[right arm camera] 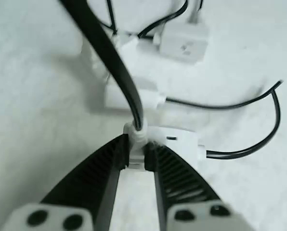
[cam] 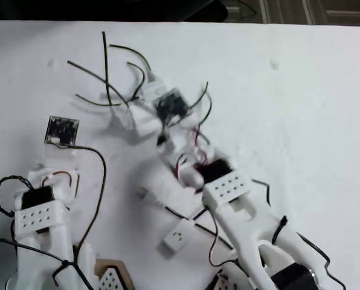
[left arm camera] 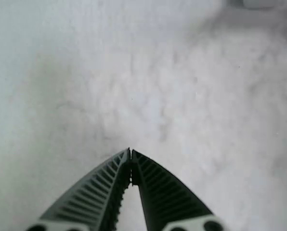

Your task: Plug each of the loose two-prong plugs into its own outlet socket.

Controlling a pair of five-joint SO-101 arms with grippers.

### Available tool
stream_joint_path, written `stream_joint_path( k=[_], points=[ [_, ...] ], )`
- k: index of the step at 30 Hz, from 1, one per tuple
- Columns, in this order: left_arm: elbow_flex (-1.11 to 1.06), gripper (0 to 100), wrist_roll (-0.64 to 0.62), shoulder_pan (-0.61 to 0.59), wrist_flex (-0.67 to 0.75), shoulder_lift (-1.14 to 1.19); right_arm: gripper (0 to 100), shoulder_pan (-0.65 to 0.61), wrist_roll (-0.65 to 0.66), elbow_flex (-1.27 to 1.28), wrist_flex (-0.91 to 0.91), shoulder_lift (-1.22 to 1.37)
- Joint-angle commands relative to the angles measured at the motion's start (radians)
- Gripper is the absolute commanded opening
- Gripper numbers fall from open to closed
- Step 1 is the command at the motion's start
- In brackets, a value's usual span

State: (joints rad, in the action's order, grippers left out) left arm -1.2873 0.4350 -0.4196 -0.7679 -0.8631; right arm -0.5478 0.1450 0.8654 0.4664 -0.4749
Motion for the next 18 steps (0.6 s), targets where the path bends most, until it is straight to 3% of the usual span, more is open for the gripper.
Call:
stream_joint_path(
  k=[1, 13, 18],
  points=[
    [0.003, 2, 0.000, 0.004, 0.025, -0.018, 1.7, 0.039, 0.011, -0.213, -0.021, -0.004],
    [0.003, 2, 0.000, 0.004, 0.025, -0.018, 2.5, 0.042, 0.110, -0.671, -0.013, 0.555],
    [0.003, 2, 0.000, 0.004, 0.025, -0.018, 20.5, 0.050, 0.160, -0.741, 0.079, 0.634]
  ],
)
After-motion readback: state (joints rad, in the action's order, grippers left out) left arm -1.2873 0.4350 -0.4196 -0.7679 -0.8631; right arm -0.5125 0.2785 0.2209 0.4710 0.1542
